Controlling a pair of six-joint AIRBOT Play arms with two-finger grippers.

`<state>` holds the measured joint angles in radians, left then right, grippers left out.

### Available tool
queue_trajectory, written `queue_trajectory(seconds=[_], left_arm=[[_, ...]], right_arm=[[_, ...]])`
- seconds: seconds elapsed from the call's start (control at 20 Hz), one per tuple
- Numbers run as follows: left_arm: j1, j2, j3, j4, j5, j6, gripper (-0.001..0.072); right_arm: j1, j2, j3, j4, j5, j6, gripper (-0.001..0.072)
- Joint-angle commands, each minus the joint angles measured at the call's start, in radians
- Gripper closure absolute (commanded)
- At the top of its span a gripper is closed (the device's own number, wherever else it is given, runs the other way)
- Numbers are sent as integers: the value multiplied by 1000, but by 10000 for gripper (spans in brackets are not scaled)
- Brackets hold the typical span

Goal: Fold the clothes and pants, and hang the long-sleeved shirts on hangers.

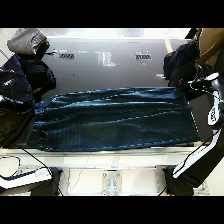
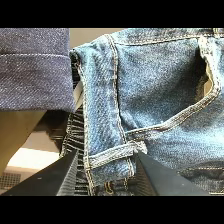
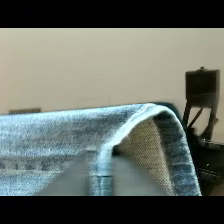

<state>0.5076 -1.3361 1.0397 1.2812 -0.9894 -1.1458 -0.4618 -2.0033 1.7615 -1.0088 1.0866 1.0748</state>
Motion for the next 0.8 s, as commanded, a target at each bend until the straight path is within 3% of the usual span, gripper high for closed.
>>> queue_trajectory(seconds=[0.0, 0.15, 0.35, 0.6, 0.65, 0.7, 0.75], left_arm=[[1, -1, 0, -3, 0, -18, 307], [1, -1, 0, -3, 0, -18, 308], [1, -1, 0, -3, 1, -18, 307], [1, -1, 0, -3, 0, -18, 308], [1, -1, 0, -3, 0, -18, 307], [1, -1, 0, -3, 0, -18, 307], [1, -1, 0, -3, 0, -18, 306]], right_arm=[[1, -5, 32, -12, 30, 3, 676], [0, -5, 125, -61, -84, 138, 677], [1, -13, 177, -73, -126, 154, 677], [18, -119, 177, -71, -143, 278, 672], [25, -135, 176, -66, -165, 279, 536], [34, -142, 177, -59, -199, 279, 270], [40, -139, 183, -42, -217, 276, 242]])
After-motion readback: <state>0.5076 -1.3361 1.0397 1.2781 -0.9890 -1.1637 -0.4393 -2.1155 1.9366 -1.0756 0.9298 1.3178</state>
